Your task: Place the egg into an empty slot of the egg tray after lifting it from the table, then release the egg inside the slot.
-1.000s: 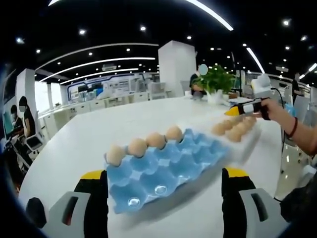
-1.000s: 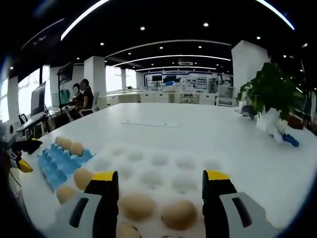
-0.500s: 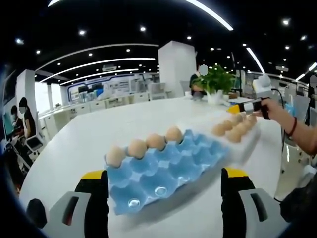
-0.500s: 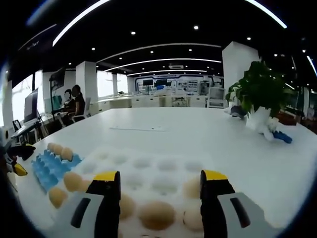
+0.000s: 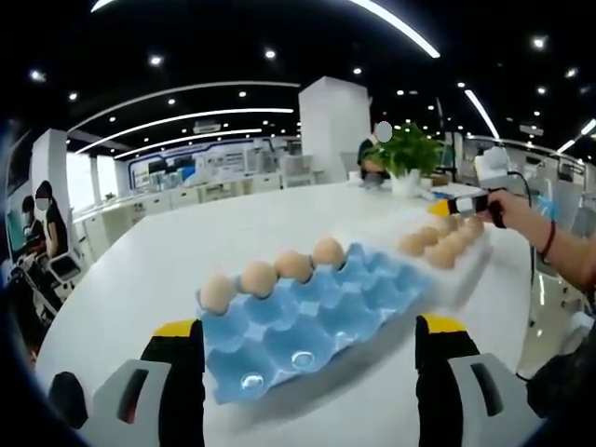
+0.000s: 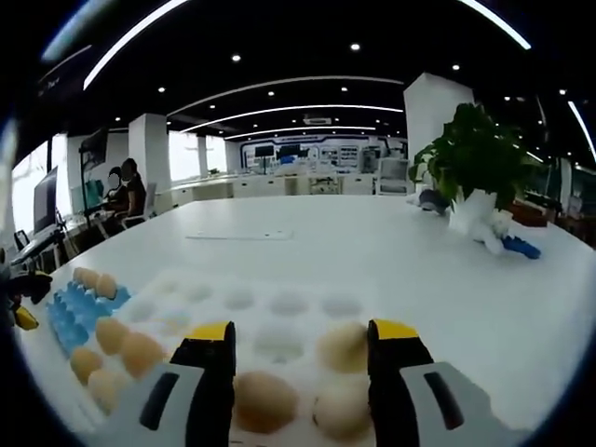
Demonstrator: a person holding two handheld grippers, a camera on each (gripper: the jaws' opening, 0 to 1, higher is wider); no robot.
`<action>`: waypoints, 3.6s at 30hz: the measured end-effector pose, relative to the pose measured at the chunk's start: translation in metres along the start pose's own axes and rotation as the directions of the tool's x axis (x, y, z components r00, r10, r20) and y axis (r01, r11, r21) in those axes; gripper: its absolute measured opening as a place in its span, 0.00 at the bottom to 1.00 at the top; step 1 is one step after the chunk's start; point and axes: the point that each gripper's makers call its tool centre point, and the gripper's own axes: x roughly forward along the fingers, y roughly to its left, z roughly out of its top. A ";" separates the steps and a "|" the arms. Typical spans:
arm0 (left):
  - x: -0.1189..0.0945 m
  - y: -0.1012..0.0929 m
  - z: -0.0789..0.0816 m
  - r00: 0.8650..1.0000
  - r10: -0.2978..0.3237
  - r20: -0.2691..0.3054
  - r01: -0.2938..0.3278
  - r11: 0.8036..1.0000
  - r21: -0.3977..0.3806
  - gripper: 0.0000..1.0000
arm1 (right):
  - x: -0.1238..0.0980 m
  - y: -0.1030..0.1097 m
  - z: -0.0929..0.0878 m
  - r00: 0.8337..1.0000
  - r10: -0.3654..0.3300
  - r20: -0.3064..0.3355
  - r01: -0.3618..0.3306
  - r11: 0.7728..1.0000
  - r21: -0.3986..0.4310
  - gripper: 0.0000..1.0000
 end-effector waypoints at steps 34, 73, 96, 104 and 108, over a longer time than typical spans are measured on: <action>0.000 0.000 -0.003 1.000 0.003 -0.011 -0.003 1.000 0.000 0.94 | 0.017 -0.038 -0.014 0.984 -0.164 -0.063 0.166 0.986 0.025 0.27; 0.003 0.008 -0.003 1.000 -0.003 -0.016 0.003 1.000 0.004 0.92 | 0.001 -0.024 0.014 0.993 -0.115 0.041 0.113 0.993 0.035 0.26; -0.010 -0.008 -0.003 1.000 -0.009 -0.009 0.009 1.000 0.017 0.92 | -0.001 0.060 0.029 0.996 0.071 0.058 -0.072 0.997 0.014 0.26; -0.012 -0.008 -0.005 1.000 -0.008 -0.007 0.008 1.000 0.017 0.91 | 0.001 0.083 0.034 0.990 0.127 0.060 -0.127 0.992 0.000 0.26; -0.013 -0.007 -0.005 1.000 -0.008 -0.006 0.008 1.000 0.014 0.91 | -0.003 0.095 0.030 0.988 0.146 0.055 -0.146 0.989 -0.002 0.26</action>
